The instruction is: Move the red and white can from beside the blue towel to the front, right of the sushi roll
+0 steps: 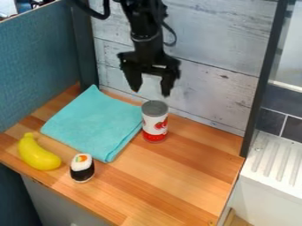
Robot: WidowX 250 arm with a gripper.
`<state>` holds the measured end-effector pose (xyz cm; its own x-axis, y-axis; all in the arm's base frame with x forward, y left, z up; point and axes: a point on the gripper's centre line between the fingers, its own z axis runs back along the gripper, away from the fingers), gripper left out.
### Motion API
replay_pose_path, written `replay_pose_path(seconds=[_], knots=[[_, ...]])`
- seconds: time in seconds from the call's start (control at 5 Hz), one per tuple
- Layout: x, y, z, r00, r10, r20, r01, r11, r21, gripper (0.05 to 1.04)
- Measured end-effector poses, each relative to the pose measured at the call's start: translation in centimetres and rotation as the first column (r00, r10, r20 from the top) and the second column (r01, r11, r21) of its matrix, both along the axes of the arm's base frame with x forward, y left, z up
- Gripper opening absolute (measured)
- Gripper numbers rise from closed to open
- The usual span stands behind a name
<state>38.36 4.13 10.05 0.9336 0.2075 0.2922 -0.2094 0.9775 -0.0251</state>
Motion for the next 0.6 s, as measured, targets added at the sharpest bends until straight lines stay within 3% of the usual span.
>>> replay_pose_path(seconds=[0.2,0.4,0.6], knots=[[0.5,0.1,0.2,0.999,0.03,0.035,-0.029,0.999,-0.025,1.002],[0.9,0.2,-1.0,0.999,0.04,0.015,-0.04,0.999,-0.03,1.002],[1.6,0.0,-1.6,0.998,0.042,0.042,-0.04,0.998,-0.045,1.002]])
